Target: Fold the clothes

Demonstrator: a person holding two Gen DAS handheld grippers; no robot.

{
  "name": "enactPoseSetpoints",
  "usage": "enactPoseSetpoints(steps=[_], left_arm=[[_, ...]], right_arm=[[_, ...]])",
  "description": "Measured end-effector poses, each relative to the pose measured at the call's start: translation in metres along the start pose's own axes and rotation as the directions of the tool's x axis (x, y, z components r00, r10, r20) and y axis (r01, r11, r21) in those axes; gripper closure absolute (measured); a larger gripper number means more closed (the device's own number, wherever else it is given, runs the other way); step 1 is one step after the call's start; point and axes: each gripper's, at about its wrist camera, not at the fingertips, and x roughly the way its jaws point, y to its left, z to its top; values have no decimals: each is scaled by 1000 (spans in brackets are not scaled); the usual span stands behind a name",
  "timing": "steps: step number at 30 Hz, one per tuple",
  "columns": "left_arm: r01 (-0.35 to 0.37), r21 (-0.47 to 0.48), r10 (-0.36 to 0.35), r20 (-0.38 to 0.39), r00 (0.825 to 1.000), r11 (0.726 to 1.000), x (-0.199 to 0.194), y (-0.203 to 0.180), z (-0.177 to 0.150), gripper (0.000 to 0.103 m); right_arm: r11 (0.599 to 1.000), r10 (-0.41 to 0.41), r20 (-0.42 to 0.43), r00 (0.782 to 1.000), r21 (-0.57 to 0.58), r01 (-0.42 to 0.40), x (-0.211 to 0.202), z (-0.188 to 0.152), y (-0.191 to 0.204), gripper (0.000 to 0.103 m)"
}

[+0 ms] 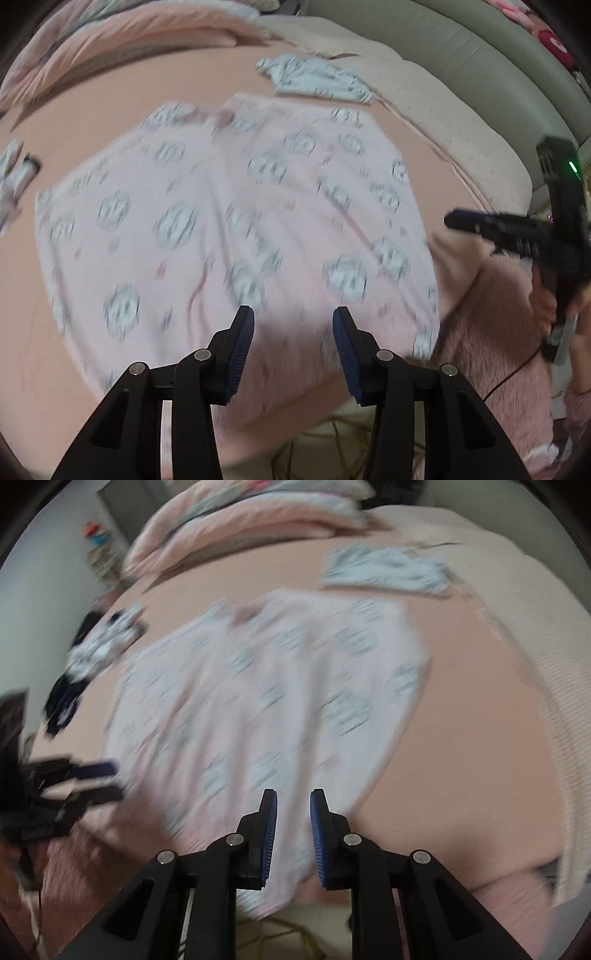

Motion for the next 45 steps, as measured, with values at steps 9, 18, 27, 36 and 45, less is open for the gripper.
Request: enactPoseSetpoints(steps=[9,18,27,36,45], left_arm=[[16,-73,-13,39,999,997,43,3,69,62],[49,-128,-48,4,999,991,76,15,84,62],[41,-150,-44,-16,999,988,84,33,81,62],[-100,-122,115,125,985,988,82,53,159,62],[-192,-111,194,13,981,975,142,75,224,98]], right_arm=[[972,69,-59,996,227,-54,67,75,-87,70],[912,258,-7,966,331,-241,106,102,-119,75],[965,150,213,966,180,-189,78,128,-100,95],[979,70,83,994,187,-84,118,118,-110,97],[979,96,83,992,171,-109,112,123,-115,99]])
